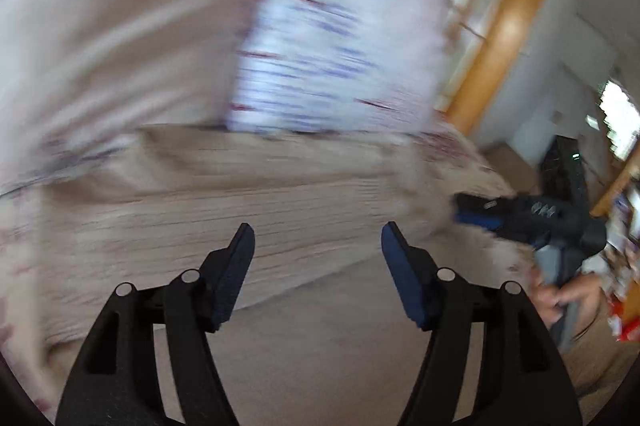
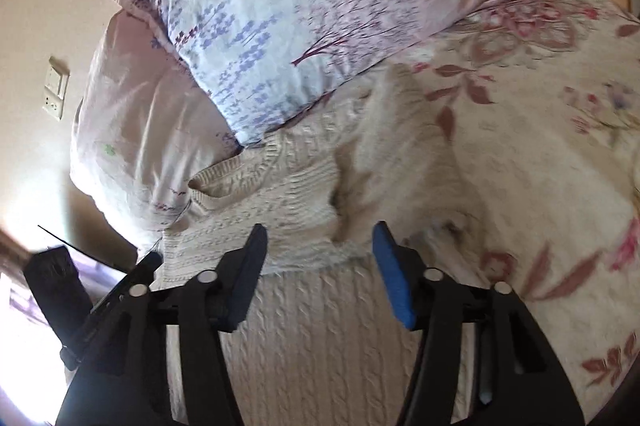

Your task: Fold small clothes

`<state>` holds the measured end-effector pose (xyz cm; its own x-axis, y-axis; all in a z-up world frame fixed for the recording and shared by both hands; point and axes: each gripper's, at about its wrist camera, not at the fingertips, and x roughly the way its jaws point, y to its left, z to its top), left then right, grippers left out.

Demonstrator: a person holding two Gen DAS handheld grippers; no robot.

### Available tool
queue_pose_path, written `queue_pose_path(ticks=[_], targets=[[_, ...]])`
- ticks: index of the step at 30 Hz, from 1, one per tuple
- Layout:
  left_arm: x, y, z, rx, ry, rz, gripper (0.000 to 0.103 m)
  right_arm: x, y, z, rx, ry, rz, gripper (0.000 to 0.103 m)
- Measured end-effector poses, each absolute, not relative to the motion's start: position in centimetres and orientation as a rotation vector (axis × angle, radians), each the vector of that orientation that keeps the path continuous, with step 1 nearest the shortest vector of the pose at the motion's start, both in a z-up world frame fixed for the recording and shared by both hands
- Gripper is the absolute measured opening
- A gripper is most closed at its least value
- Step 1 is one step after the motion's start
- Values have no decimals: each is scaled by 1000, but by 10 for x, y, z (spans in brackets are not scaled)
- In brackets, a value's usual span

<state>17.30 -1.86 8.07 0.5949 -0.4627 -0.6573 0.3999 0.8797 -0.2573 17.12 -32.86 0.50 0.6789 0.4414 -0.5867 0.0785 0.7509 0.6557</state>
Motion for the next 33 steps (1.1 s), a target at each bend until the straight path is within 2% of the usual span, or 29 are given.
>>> queue_pose_path(ticks=[6,11,14,15,16,17,20,24,26,29,33], targets=[[164,102,71,-112,835,-144,66,200,-318,-4,605,854,193,47],[153,143,47,-155,919,-73,61,212,-300,-21,566,932,203,45],[149,149,34,-161,915,-96,57,210,-291,-25,533,935,196,32],[149,150,31,-161,915,-99,54,210,-289,-25,522,933,195,21],[149,151,29,-159,918,-103,53,211,-287,-26,526,938,208,13],[150,153,25,-155,923,-104,50,212,-285,-26,530,935,216,11],[154,148,15,-136,943,-100,43,209,-281,-7,482,852,218,10],[155,149,9,-151,943,-92,42,197,-278,32,413,661,211,9],[155,150,9,-156,940,-92,42,202,-278,24,383,695,153,9],[155,151,9,-161,939,-94,42,221,-287,-21,431,875,88,10],[155,150,10,-154,939,-93,42,219,-289,-26,435,852,90,10]])
